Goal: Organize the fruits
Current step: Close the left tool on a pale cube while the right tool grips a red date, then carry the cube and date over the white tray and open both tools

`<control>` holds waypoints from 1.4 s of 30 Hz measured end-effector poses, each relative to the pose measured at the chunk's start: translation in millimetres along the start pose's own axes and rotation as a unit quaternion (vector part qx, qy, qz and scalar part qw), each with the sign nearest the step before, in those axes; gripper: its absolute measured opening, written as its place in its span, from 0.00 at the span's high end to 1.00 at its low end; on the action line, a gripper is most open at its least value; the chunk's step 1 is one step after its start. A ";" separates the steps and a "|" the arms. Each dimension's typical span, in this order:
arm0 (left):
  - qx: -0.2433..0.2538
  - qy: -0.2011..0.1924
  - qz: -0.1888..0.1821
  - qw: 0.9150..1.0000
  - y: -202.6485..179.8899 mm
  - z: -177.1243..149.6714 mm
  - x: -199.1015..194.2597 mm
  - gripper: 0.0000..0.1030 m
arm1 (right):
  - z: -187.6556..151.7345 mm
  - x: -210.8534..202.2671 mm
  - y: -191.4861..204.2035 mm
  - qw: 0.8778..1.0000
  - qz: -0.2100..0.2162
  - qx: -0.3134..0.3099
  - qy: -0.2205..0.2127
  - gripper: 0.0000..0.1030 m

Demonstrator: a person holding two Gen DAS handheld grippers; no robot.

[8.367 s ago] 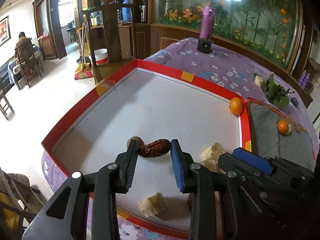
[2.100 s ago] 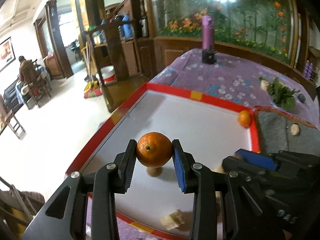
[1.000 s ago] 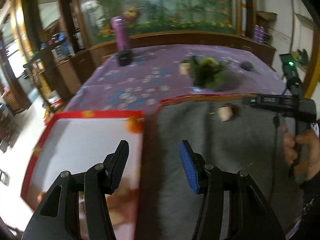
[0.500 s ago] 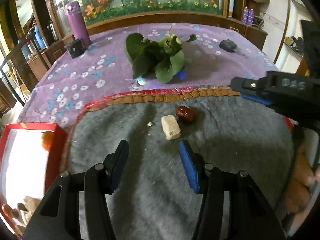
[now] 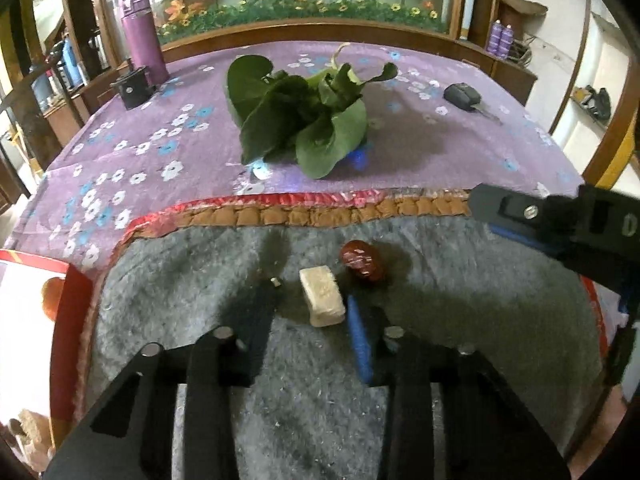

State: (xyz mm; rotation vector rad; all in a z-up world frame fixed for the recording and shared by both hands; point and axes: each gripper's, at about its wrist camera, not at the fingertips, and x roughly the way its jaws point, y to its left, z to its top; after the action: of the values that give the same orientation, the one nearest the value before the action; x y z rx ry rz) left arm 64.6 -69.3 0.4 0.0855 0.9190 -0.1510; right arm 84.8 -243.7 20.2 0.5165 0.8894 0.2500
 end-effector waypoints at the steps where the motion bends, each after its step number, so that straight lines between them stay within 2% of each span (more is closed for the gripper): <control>1: 0.003 -0.002 -0.003 1.000 -0.1 0.1 -0.6 0.78 | -1.0 2.0 1.8 1.000 -0.004 -0.006 0.002 0.71; 5: 0.004 -0.009 -0.025 1.000 4.8 -1.5 -3.4 0.86 | -5.0 8.9 9.2 0.999 -0.012 -0.028 0.009 0.71; 12: 0.003 -0.013 -0.033 0.999 25.6 -18.0 -26.0 0.87 | -20.4 20.4 37.8 0.994 -0.018 -0.109 0.020 0.71; 14: 0.010 -0.014 -0.025 1.000 33.1 -30.8 -40.4 0.87 | -26.9 23.1 48.0 0.990 -0.021 -0.137 0.021 0.71; 18: 0.004 -0.021 -0.030 0.999 49.0 -55.8 -67.4 0.87 | -34.6 28.3 59.0 0.985 -0.026 -0.168 0.023 0.72; 23: 0.003 -0.008 -0.032 0.999 60.9 -82.9 -82.6 0.87 | -35.2 35.7 63.6 0.986 -0.024 -0.164 0.029 0.72; 27: 0.000 -0.007 -0.026 1.000 66.1 -87.9 -80.5 0.87 | -36.2 44.1 73.6 0.984 -0.038 -0.172 0.036 0.72; 32: -0.004 -0.008 -0.037 0.999 69.0 -90.2 -82.4 0.87 | -37.8 55.5 84.1 0.980 -0.062 -0.185 0.040 0.74; 36: 0.012 -0.005 -0.047 0.999 65.1 -88.8 -84.7 0.87 | -39.7 57.0 84.9 0.977 -0.075 -0.195 0.033 0.81; 42: 0.035 0.003 -0.049 0.998 47.7 -82.7 -81.4 0.86 | -33.8 36.7 65.4 0.987 -0.050 -0.149 0.042 0.82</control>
State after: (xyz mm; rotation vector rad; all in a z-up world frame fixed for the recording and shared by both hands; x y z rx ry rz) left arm -41.0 -3.2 15.7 0.1054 0.9243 -0.2733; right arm 80.7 -161.8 12.4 0.1839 0.9387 0.3081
